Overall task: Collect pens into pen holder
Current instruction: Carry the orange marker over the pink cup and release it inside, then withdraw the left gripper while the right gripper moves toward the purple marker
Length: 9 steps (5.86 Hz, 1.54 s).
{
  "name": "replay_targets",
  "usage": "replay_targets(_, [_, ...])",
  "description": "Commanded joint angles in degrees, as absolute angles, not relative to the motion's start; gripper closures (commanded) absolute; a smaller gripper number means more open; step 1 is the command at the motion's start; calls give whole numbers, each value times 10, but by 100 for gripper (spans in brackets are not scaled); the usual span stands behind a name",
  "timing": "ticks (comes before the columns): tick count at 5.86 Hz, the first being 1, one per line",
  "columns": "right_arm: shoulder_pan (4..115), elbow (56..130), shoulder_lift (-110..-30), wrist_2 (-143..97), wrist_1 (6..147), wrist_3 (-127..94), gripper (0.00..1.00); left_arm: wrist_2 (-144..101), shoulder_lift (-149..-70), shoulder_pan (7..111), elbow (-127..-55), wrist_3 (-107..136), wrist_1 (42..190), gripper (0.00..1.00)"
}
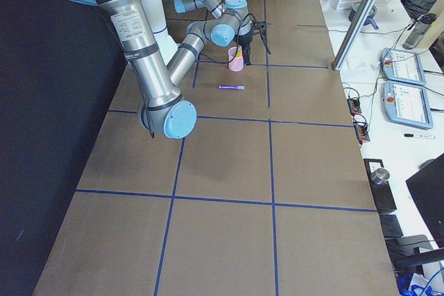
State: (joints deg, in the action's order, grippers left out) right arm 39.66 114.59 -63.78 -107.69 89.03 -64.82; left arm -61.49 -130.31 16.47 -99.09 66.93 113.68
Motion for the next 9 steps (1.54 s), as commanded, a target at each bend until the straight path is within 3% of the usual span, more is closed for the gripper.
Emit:
replay_targets(1, [399, 1145, -638, -1078, 890, -637, 0, -670, -1298, 170, -1032, 668, 1127, 0])
replay_targets(3, [400, 1145, -640, -1078, 890, -630, 0, -739, -1289, 195, -1077, 636, 1050, 0])
replay_targets(5, [399, 1151, -660, -1077, 889, -631, 0, -962, -1253, 295, -1123, 629, 942, 0])
replay_targets(9, [356, 1126, -689, -1067, 889, -642, 1, -1079, -1226, 349, -1122, 578, 834, 0])
